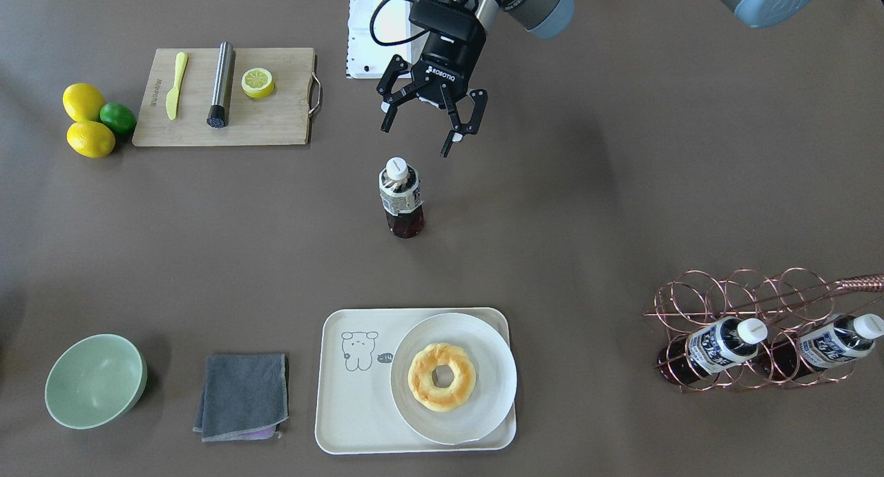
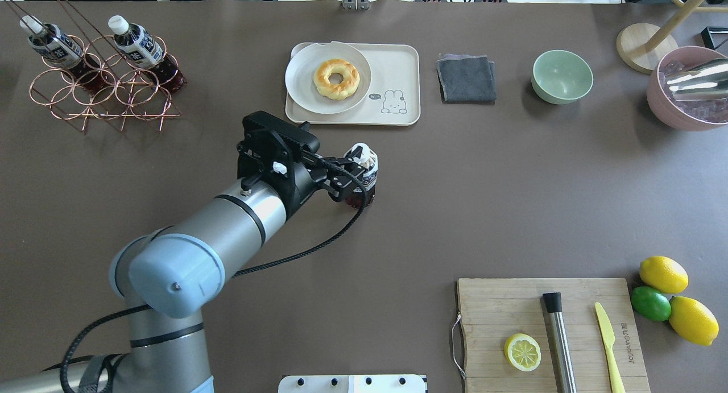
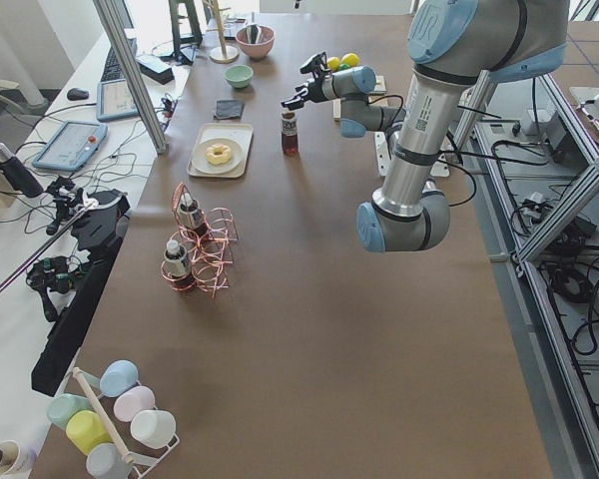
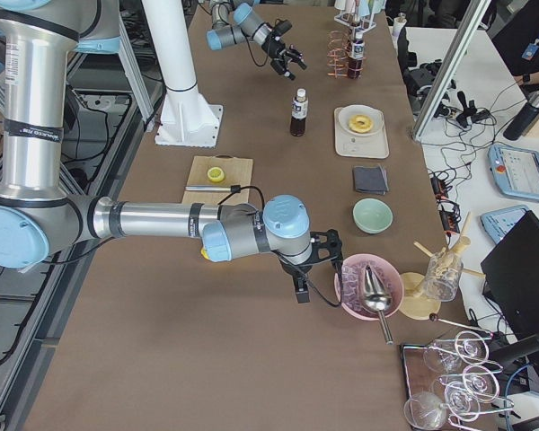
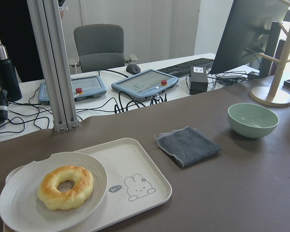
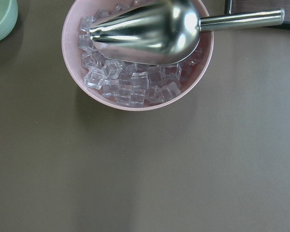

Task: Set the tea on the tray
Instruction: 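Carry the bottle in front of the tray and lower it onto the table, then open the left gripper and withdraw it while the right arm reaches in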

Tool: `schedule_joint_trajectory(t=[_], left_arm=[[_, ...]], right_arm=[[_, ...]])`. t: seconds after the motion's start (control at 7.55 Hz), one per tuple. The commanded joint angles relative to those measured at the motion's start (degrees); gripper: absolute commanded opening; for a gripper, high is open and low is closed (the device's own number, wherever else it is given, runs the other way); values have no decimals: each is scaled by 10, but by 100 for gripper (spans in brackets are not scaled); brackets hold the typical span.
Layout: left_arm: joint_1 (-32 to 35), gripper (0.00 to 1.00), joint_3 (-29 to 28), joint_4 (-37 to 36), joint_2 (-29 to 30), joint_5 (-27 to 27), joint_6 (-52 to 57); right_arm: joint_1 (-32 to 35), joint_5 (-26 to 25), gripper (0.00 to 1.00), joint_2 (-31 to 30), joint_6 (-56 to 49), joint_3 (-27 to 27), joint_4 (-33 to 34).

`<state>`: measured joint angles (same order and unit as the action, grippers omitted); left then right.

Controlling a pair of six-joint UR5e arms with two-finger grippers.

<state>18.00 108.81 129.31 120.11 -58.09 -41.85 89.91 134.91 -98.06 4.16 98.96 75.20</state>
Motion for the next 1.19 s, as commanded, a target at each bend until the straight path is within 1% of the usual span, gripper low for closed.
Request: schedule_joint_trajectory(t=[0.0,0.13,0.26,0.4,0.53,0.66,0.79,0.93,1.06], left_arm=[[121,97,40,0,-96,-179,-1],[189,97,41,1,-146,-288,0],[281,97,42,2,-184,-442,0],[370,97,35,2,-220,-606,0],[448,97,37,3,-270,-694,1],[495,98,41,22,-325,-705,30],[506,98,30,27,-401,-708,76],[534,99,5,20,-422,-728,110],[593,99,-41,23,-430,-759,134]], right_arm=[[0,3,100,22,55,9,-1],[-1,4,100,31,79,17,-2],[-6,10,100,34,100,38,-1],[-18,31,100,39,129,69,-1],[-37,39,100,48,176,101,0],[-79,34,100,59,238,129,-1],[-122,22,100,73,317,162,-1],[-167,-12,100,81,380,197,0],[-219,-45,100,115,450,210,1]])
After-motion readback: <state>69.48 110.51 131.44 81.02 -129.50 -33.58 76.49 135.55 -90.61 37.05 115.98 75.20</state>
